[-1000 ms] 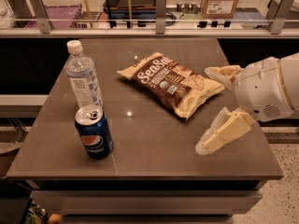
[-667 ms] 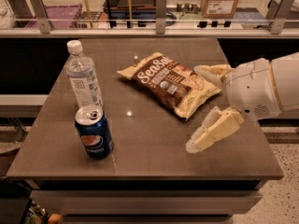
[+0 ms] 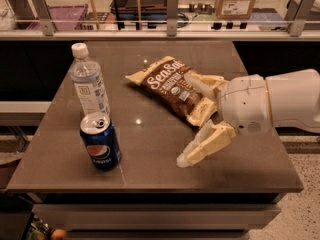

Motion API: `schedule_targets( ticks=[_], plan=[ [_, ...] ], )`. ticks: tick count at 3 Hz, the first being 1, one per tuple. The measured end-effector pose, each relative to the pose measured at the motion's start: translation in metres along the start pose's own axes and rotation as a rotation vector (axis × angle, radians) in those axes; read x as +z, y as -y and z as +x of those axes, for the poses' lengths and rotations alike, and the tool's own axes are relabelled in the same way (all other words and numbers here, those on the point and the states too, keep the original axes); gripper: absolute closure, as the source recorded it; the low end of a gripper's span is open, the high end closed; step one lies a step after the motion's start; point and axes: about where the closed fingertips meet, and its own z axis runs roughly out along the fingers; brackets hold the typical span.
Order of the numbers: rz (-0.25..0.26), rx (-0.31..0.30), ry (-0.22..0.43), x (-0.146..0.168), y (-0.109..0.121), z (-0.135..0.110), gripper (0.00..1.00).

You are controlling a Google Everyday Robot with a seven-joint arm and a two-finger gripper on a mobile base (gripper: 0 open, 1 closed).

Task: Knock pepsi can over

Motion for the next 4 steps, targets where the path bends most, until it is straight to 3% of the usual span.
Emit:
schedule_targets(
  ticks=[1, 3, 4],
  plan=[
    [0.000, -0.001, 0.000, 0.000, 0.000, 0.000, 0.00],
    [-0.058, 0.006, 0.103, 0.019, -0.003, -0.005, 0.00],
    [-0.061, 0.035, 0.148, 0.031, -0.007, -0.004, 0.00]
  ],
)
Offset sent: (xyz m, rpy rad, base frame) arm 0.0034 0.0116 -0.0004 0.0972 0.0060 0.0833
